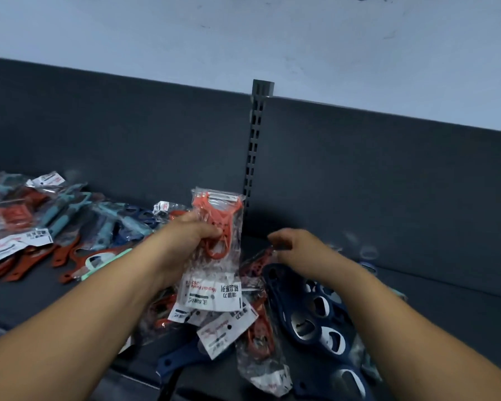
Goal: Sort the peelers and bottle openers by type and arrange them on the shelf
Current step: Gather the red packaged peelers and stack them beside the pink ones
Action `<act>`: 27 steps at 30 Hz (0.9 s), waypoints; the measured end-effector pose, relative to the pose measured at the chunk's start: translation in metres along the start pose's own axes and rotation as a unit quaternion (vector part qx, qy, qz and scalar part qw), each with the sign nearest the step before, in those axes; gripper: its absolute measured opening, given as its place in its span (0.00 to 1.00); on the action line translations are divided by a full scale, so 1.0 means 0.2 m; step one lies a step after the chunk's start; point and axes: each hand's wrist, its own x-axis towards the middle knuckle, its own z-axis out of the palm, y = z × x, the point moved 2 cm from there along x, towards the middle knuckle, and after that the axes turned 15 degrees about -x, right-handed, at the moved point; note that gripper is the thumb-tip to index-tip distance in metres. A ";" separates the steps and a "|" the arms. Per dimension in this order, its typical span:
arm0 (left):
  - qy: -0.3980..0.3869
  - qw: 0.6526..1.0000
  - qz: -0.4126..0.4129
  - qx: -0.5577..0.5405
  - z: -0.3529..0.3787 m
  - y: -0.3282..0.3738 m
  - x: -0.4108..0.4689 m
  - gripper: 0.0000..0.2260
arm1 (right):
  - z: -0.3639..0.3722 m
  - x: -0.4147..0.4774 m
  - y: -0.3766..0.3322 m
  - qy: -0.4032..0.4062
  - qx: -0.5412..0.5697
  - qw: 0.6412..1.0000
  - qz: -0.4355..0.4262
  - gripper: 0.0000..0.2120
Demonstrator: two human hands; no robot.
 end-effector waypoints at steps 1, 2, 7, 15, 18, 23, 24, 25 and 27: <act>-0.002 1.000 0.001 0.000 -0.01 0.00 0.01 0.10 | 0.02 0.02 -0.01 -0.015 -0.044 0.999 -0.011 0.23; -0.004 1.000 -0.001 0.001 -0.01 0.00 0.01 0.10 | 0.03 0.03 -0.02 -0.030 -0.078 0.996 -0.015 0.23; 0.012 1.000 0.000 0.005 -0.05 -0.01 0.05 0.11 | 0.09 0.09 -0.08 -0.092 -0.160 0.982 -0.026 0.26; -0.005 1.000 -0.014 0.002 -0.08 -0.02 0.10 0.10 | 0.11 0.18 -0.15 -0.125 -0.313 0.941 -0.020 0.24; -0.013 1.000 -0.021 -0.002 -0.08 -0.02 0.09 0.10 | 0.07 0.19 -0.17 -0.092 -0.338 0.936 -0.006 0.17; -0.021 0.999 -0.024 -0.010 -0.09 -0.02 0.09 0.10 | 0.05 0.17 -0.12 0.021 -0.266 0.963 -0.032 0.15; -0.023 0.999 -0.026 -0.010 -0.09 -0.02 0.09 0.10 | 0.04 0.16 -0.11 0.047 -0.238 0.970 -0.032 0.16; -0.025 0.999 -0.029 -0.011 -0.09 -0.01 0.09 0.10 | 0.04 0.15 -0.11 0.075 -0.210 0.974 -0.030 0.16; -0.028 0.999 -0.032 -0.013 -0.10 -0.01 0.09 0.10 | 0.03 0.12 -0.09 0.136 -0.161 0.977 -0.024 0.14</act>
